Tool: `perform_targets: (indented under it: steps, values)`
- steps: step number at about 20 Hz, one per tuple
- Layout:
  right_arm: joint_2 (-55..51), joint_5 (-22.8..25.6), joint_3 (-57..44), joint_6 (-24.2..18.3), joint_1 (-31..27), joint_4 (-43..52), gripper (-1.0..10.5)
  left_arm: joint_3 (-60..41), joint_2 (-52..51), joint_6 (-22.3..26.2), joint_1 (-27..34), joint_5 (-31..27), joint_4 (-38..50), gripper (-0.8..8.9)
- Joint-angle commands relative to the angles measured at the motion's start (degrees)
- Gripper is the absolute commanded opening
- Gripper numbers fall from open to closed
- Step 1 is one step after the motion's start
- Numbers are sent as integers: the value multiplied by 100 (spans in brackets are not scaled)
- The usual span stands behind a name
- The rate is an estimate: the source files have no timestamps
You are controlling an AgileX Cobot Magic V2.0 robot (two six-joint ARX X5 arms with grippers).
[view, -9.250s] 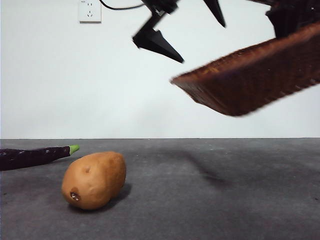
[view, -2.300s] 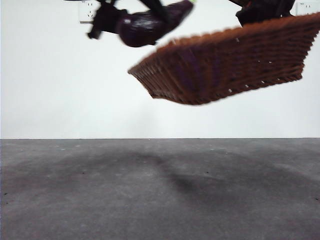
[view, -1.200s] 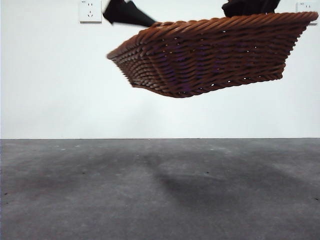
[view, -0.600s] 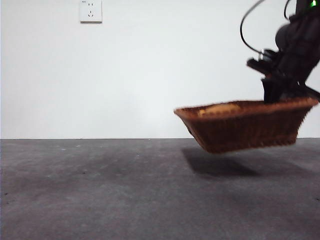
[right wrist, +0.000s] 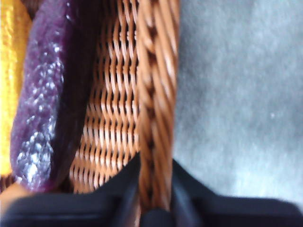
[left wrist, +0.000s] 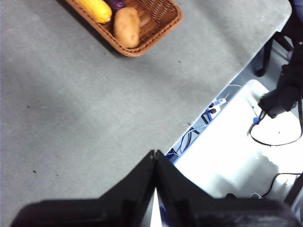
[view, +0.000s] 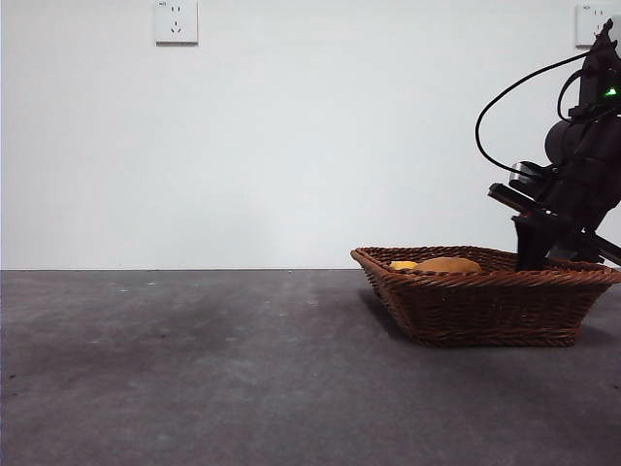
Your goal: Help me put the vegetables on the table into the basket
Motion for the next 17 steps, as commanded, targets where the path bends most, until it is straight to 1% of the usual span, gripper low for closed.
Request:
perform_targets:
  steps: [1, 2, 3, 5, 6, 8, 9, 11, 12, 13, 15, 16, 17]
  values:
    - [4, 15, 20, 35, 0, -17, 616, -28, -105, -85, -52, -2, 24, -2]
    - [-42, 44, 24, 44, 0, -136, 659, -28, -142, -85, -57, -2, 24, -2]
    - [-122, 188, 26, 50, 0, -254, 659, -28, -192, -85, -57, -2, 24, -2]
    - [-614, 708, 26, 22, 0, -542, 658, -28, -313, 24, -57, -4, 24, -2]
    - [-962, 1088, 26, 28, 0, -748, 657, -28, -393, 114, -57, -4, 24, -2]
    - [-1982, 1482, 26, 50, 11, -1231, 657, -28, -551, 306, -57, -2, 24, -2]
    - [-2533, 1589, 26, 77, 13, -1438, 657, -28, -629, 404, -57, -2, 24, -2]
    - [-3506, 1690, 24, 315, 22, -1727, 635, -28, -752, 601, -57, -2, 24, -2]
    - [-3991, 1687, 24, 431, 22, -1873, 540, -28, -796, 704, -57, -4, 24, -2]
    - [-4391, 1690, 24, 509, 28, -2015, 411, -28, -826, 798, -57, -2, 24, -2]
    - [-5160, 1692, 24, 520, 116, -2369, -40, -28, -861, 787, -57, -2, 24, -2]
    - [-5525, 1690, 24, 525, 170, -2549, -9, -31, -874, 774, -57, -2, 26, -2]
    - [-5873, 1694, 24, 522, 210, -2717, -11, -31, -890, 776, -57, -4, 26, -2]
